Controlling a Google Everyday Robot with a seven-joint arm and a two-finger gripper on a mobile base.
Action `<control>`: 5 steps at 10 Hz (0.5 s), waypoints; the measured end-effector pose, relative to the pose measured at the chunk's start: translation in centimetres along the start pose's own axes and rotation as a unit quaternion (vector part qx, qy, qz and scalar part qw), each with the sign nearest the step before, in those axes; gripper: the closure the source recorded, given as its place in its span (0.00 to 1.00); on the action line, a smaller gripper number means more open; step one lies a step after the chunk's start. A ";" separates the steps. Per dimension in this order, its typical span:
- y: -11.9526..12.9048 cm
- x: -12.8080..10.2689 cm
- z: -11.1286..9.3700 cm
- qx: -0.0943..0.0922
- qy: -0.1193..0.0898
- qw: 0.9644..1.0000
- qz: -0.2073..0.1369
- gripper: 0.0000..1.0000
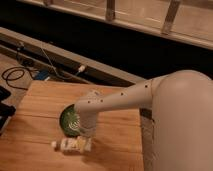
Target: Place the bottle in the ceramic bowl
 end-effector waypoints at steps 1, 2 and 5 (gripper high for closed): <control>0.0 -0.4 0.1 -0.002 0.000 1.000 -0.006 0.35; 0.0 -0.9 0.3 -0.005 0.001 1.000 -0.012 0.35; -0.4 -1.5 2.2 -0.023 0.017 0.999 -0.019 0.35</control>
